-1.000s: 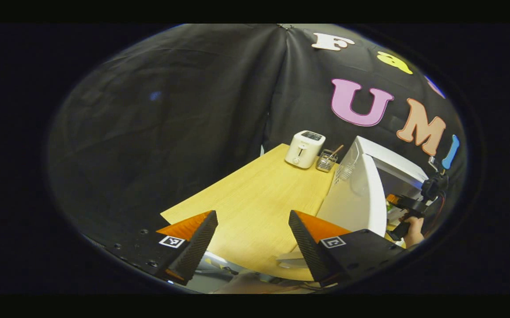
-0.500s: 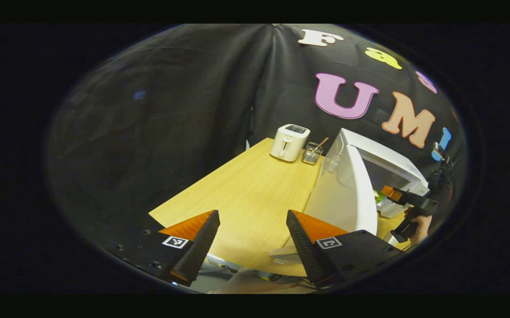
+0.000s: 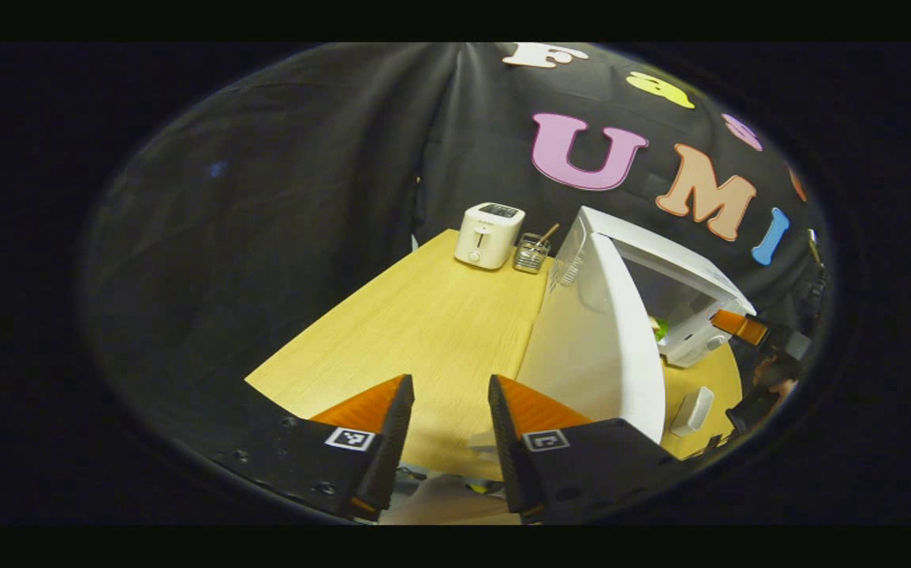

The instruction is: Open the microwave oven with the left hand, put the food in, and close the microwave oven.

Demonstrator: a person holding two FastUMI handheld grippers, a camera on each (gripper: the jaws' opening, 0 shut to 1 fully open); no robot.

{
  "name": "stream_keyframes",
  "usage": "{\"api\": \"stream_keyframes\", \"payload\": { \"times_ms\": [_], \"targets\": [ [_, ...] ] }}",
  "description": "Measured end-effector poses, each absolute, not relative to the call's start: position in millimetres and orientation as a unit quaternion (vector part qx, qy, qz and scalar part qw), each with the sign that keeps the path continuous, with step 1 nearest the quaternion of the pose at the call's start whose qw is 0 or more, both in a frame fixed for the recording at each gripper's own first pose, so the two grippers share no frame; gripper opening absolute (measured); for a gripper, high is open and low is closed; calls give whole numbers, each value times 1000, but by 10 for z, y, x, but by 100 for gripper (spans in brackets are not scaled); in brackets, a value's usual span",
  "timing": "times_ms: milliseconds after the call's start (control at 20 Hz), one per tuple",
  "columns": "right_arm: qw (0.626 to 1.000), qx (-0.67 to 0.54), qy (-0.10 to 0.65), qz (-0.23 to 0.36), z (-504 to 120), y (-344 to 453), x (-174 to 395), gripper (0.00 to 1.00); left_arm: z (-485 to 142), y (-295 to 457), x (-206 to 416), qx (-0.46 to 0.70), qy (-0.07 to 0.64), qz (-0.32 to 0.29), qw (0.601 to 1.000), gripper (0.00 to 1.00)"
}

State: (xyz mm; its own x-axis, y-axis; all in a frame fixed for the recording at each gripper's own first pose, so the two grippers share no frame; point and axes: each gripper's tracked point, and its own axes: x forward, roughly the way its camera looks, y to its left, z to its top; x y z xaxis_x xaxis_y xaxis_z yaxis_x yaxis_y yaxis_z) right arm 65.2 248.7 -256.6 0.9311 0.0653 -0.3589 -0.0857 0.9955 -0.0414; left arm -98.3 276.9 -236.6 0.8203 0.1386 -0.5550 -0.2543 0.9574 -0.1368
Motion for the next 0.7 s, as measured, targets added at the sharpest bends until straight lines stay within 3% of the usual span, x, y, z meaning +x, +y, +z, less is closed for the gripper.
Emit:
{"api": "stream_keyframes", "payload": {
  "times_ms": [100,150,200,250,300,350,700],
  "targets": [
    [983,-30,182,22,-2562,2349,516,93,-2395,2697,-963,-94,288,90,949,39],
    [983,-27,184,13,-2568,2283,441,95,-2424,2667,-948,-85,294,84,948,25],
    [982,-22,187,6,-2577,2228,369,93,-2446,2653,-944,-73,301,81,947,28],
    [982,-14,191,-3,-2608,2159,285,93,-2461,2643,-935,-60,305,77,947,13],
    [981,-7,195,-12,-2633,2092,210,93,-2447,2637,-908,-49,304,75,948,12],
    [980,-1,200,-21,-2672,2023,143,93,-2417,2602,-889,-43,302,69,950,0],
    [971,28,217,-94,-2807,1526,-335,94,-2421,2088,-665,-3,307,-22,952,1]
  ]
}}
